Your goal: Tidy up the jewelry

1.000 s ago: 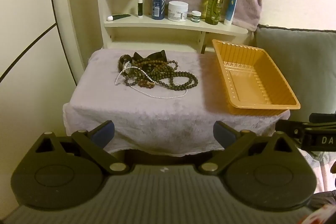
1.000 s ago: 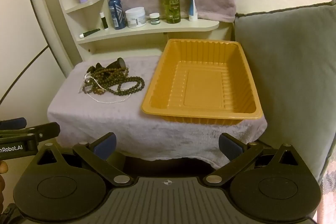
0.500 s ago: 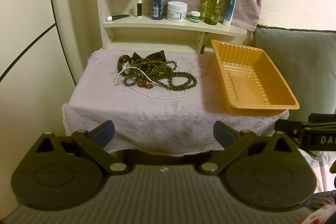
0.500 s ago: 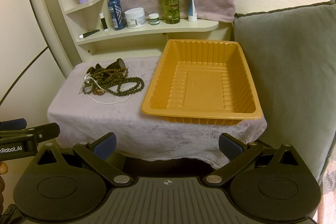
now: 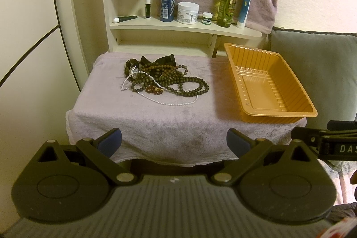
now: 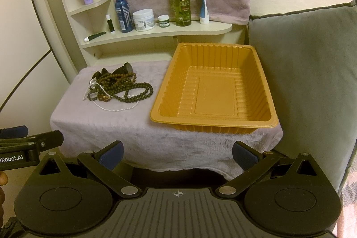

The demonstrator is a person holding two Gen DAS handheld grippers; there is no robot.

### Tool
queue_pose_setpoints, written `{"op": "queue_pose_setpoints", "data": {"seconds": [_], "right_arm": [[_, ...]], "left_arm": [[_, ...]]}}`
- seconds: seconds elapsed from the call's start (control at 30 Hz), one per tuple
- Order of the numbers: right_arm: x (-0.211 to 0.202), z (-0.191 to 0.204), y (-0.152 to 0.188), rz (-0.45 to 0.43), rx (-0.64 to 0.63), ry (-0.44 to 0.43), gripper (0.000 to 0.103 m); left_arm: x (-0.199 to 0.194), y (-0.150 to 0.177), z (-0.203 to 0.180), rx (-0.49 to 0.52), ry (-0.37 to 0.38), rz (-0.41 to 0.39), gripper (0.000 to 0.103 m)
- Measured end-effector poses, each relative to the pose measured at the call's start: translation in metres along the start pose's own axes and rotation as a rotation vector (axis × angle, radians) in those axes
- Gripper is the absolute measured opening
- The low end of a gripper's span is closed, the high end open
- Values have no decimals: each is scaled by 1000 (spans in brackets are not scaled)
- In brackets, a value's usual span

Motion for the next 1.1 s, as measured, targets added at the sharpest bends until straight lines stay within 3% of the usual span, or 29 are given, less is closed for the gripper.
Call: {"op": "queue_pose_setpoints", "data": {"seconds": [1.1], "right_arm": [[-3, 0, -1, -3, -1, 1, 103]], "left_arm": [[-2, -3, -3, -2, 2, -1, 100]]}}
Point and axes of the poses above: each gripper's, at about its wrist camera, not at the fingertips, and x roughly the way its jaws point, z to its left, y to its underside, the point moved 8 cm from there along x, roughly the way its jaws point, and after that the axes turned 5 degrees about -y, right-handed, at the moved point
